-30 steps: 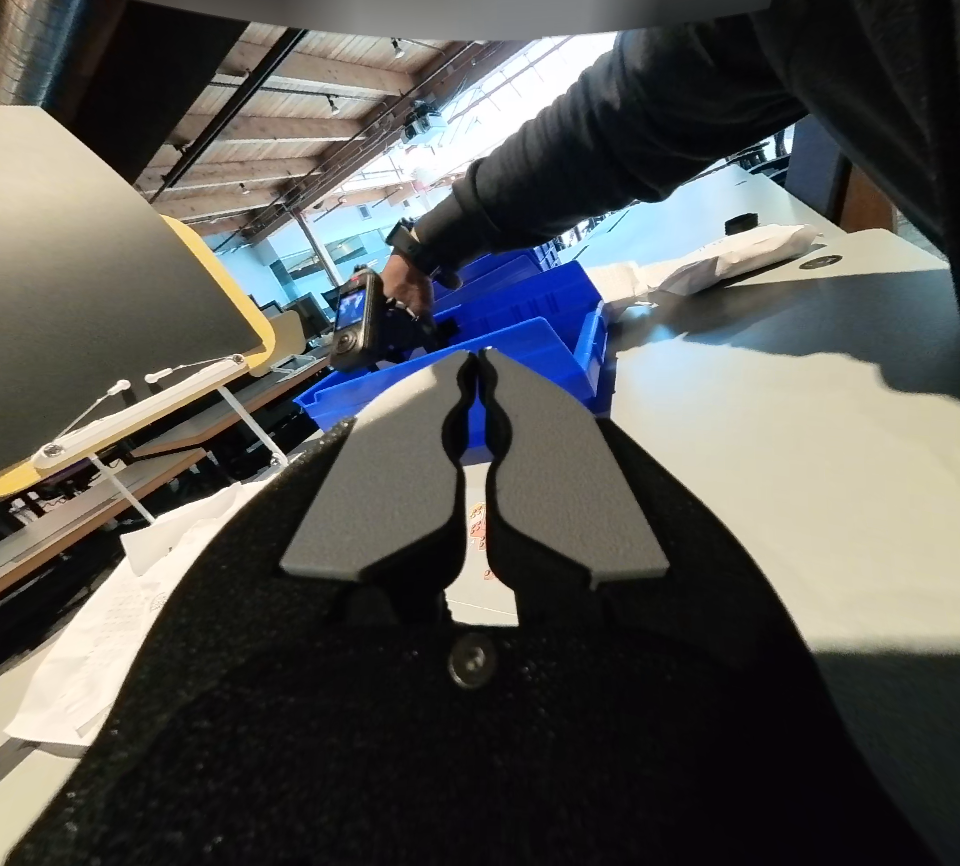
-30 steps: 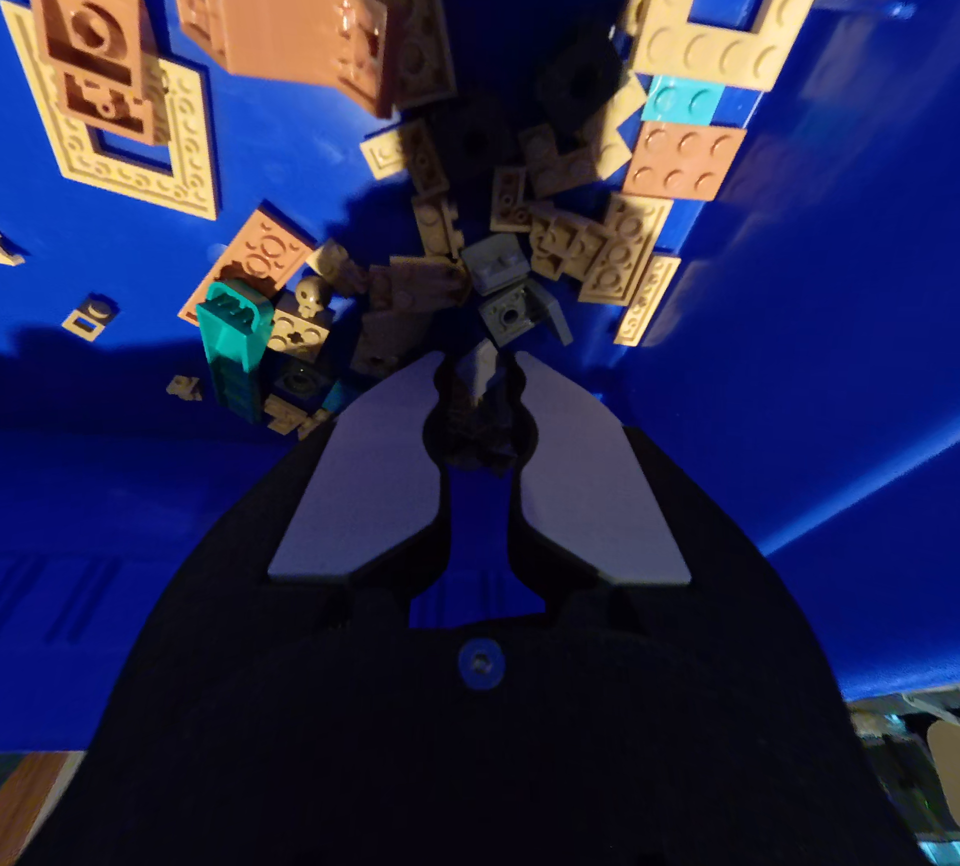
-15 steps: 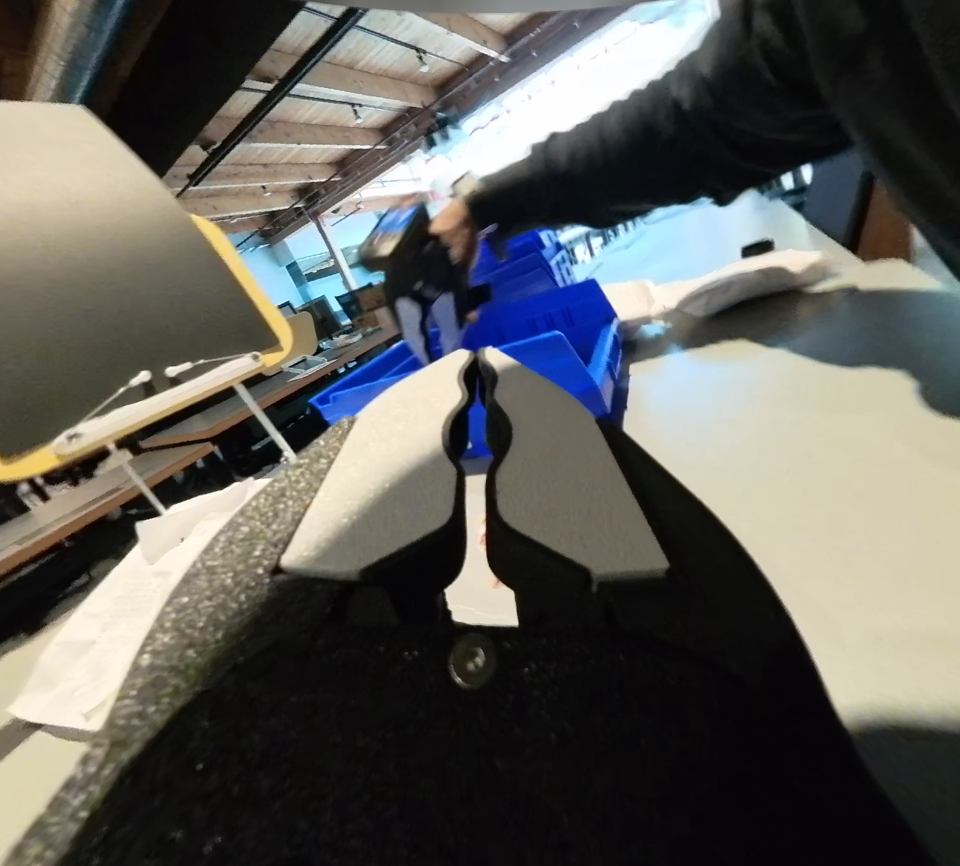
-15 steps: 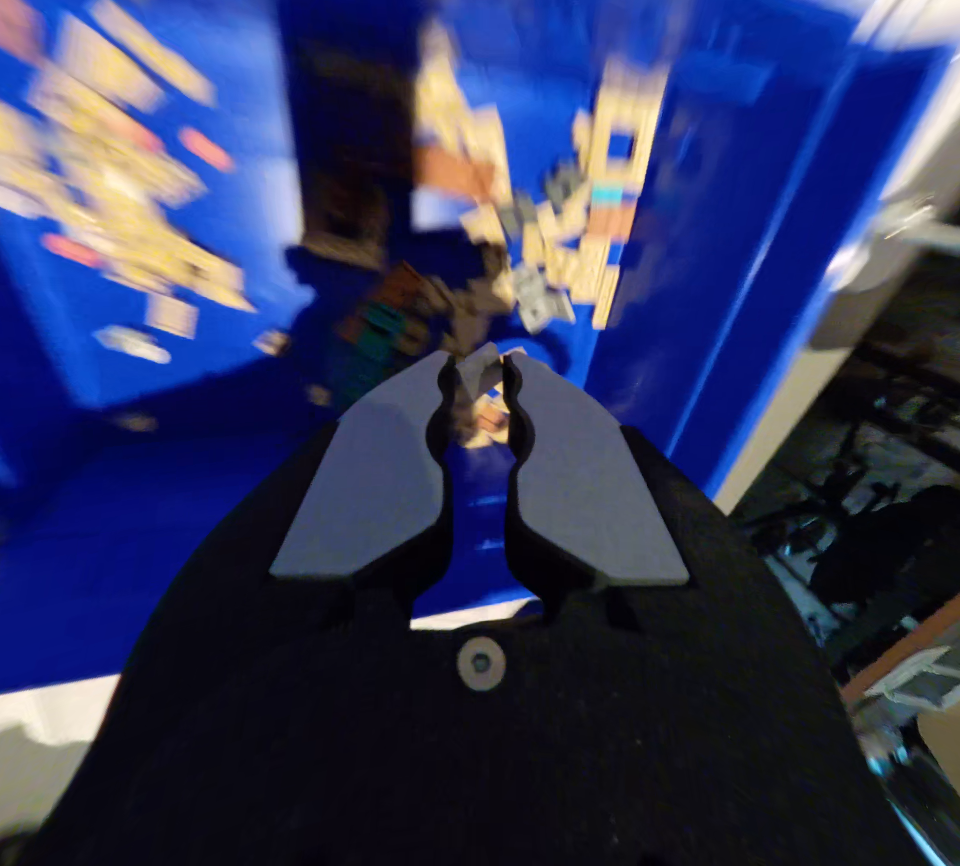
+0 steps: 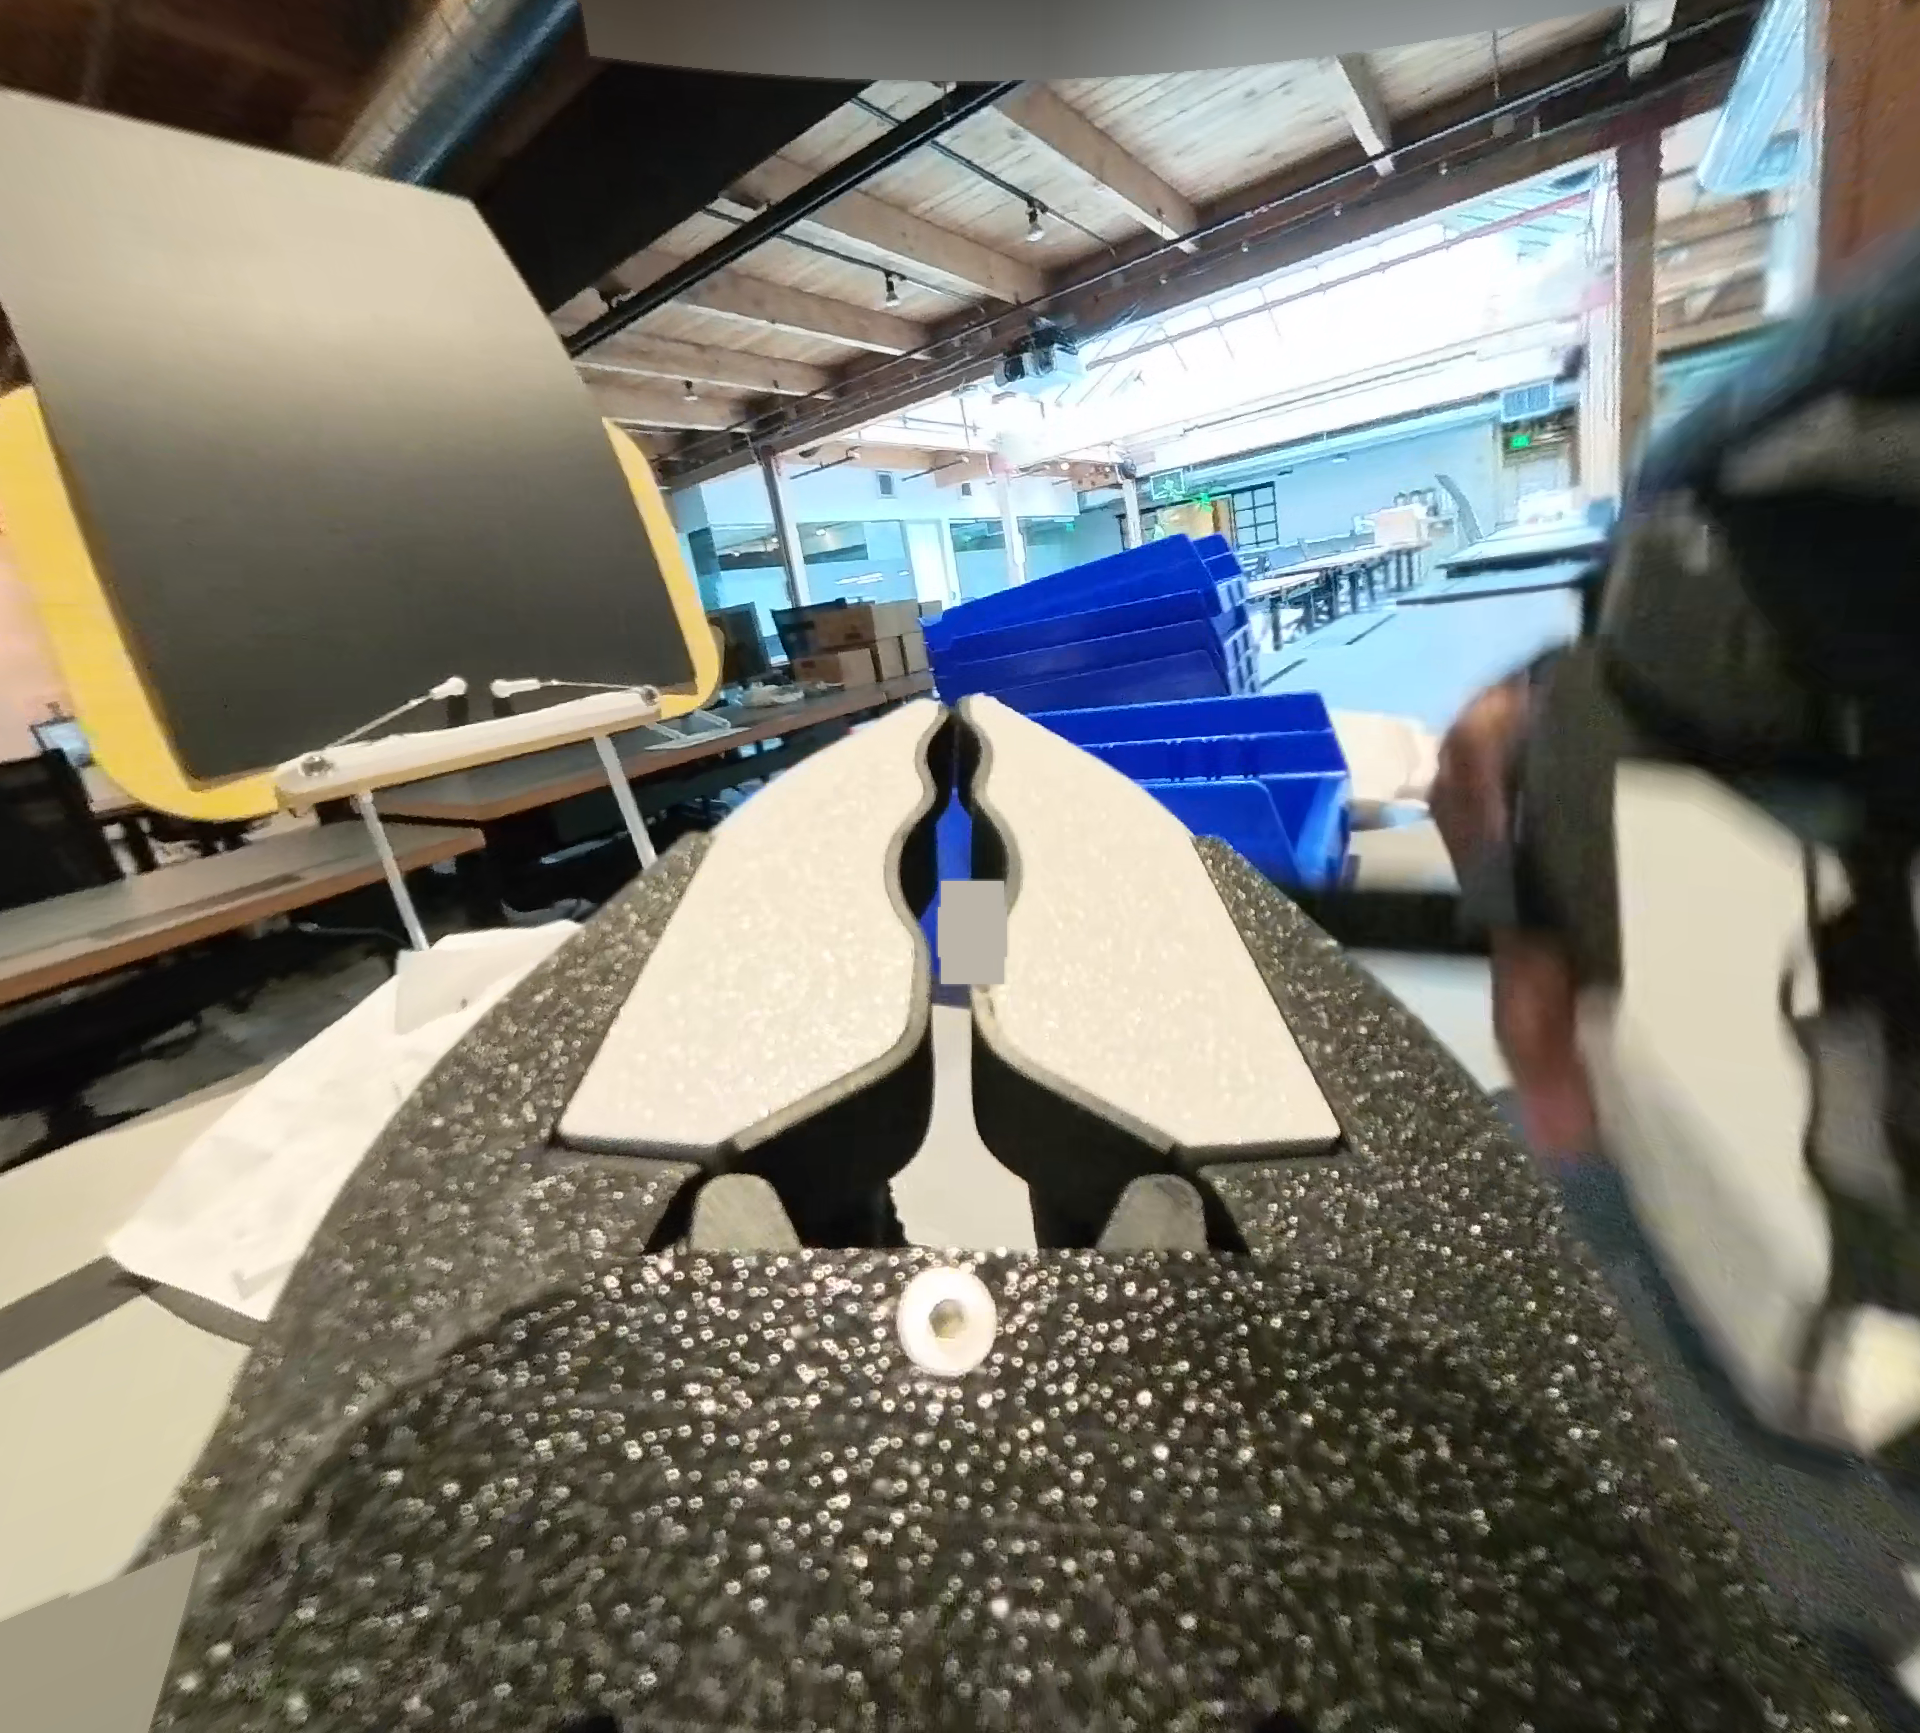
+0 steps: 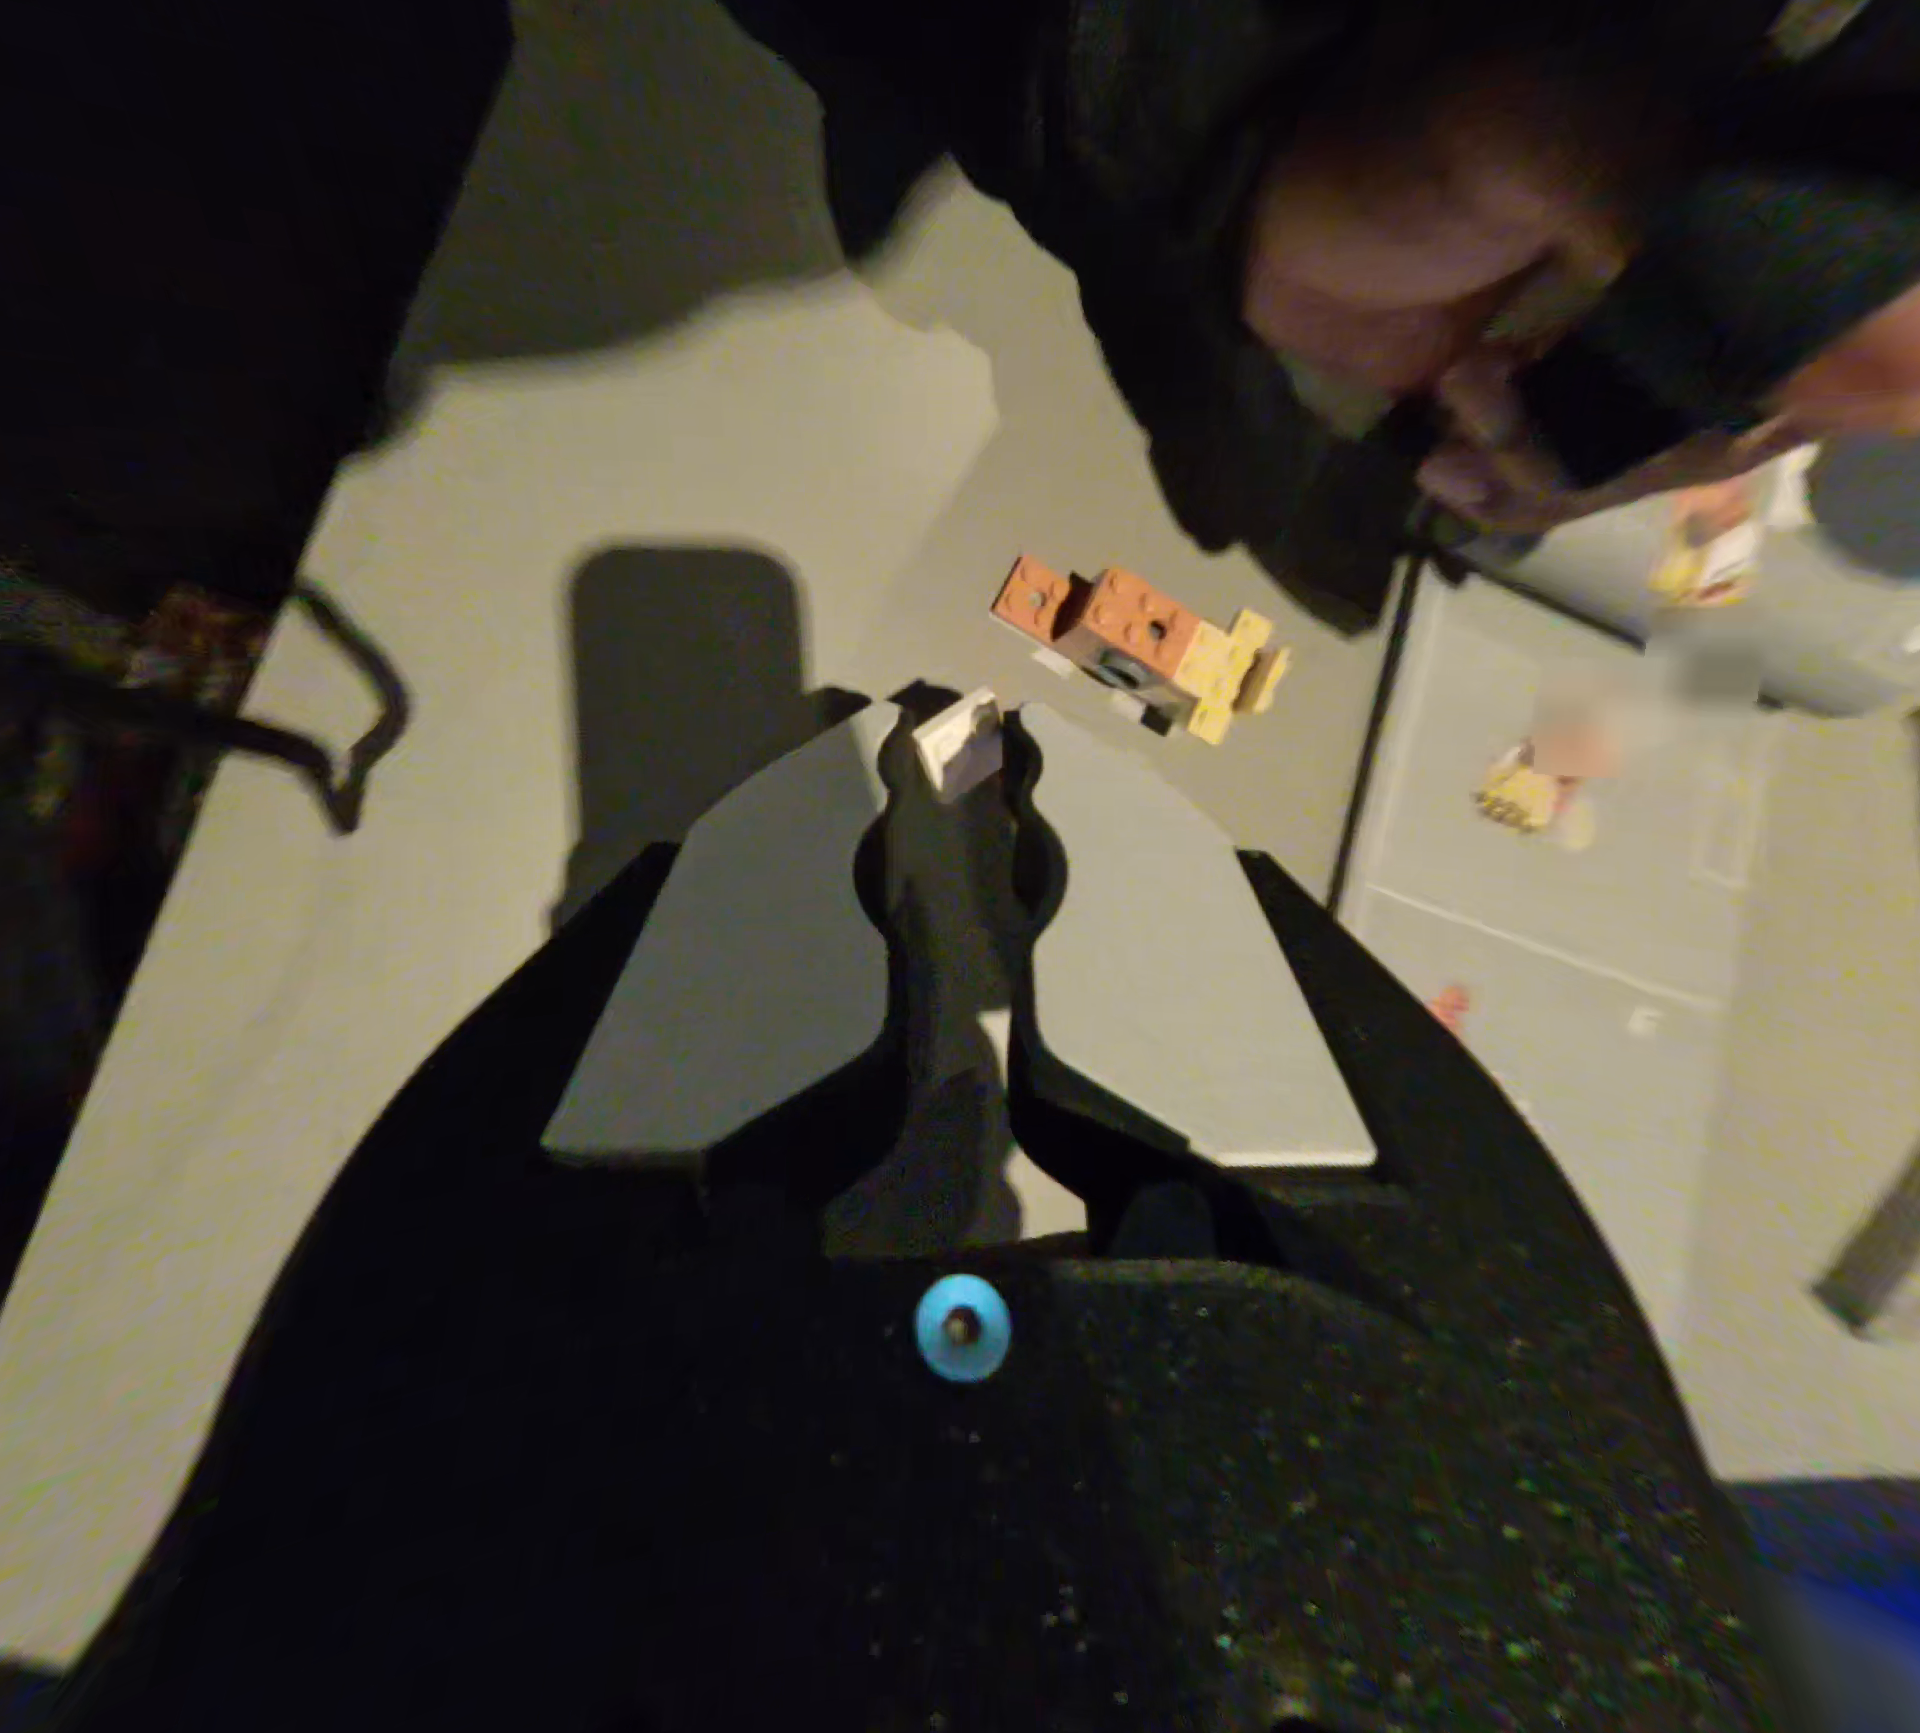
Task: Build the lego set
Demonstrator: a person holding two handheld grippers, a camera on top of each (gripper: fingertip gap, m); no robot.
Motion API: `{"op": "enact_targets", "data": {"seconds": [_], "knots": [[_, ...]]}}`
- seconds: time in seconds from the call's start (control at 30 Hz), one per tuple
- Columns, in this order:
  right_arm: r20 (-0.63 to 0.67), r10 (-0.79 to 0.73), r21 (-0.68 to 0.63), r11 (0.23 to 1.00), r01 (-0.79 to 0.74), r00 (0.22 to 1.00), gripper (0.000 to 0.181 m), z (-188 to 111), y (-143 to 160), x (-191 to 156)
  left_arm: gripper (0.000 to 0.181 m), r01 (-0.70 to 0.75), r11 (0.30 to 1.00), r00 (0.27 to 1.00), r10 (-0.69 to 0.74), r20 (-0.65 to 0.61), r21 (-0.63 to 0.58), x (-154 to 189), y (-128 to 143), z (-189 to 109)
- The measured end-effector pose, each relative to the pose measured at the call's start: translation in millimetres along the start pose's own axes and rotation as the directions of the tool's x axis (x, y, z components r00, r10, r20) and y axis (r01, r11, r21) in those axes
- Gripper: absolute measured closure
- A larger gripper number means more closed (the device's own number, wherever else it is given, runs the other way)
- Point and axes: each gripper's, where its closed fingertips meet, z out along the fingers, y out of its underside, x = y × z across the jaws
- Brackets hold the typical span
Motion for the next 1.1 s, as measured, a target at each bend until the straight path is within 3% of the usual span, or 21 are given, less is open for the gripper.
{"op": "enact_targets", "data": {"seconds": [0.13,0.23,0.4,0.57,0.77,0.9,1.1], "knots": [[-0.042,0.119,-0.048,0.992,-0.121,0.992,0.165,26,18,4,0.181,-0.017,1.000,1.000,0.017,-0.014,-0.005,7,1,1],[-0.026,0.126,-0.050,0.991,-0.128,0.992,0.165,27,19,1,0.181,-0.021,1.000,1.000,0.020,-0.022,-0.010,9,2,2],[0.011,0.177,0.026,0.984,-0.177,0.984,0.148,18,13,1,0.181,-0.023,0.999,0.999,0.023,-0.029,-0.022,10,6,2],[0.008,0.146,0.236,0.961,-0.144,0.989,0.147,-7,0,11,0.181,-0.083,0.996,0.995,0.082,-0.064,-0.024,21,7,3],[-0.045,0.166,0.612,0.784,-0.104,0.985,0.157,-52,-5,32,0.181,-0.249,0.969,0.948,0.242,-0.208,-0.008,63,10,1],[-0.085,0.181,0.673,0.736,-0.077,0.980,0.165,-65,3,37,0.181,-0.266,0.964,0.936,0.256,-0.240,-0.012,70,14,1],[-0.143,0.213,0.710,0.702,-0.050,0.966,0.181,-68,8,40,0.181,-0.154,0.987,0.967,0.142,-0.212,-0.038,55,18,2]]}}
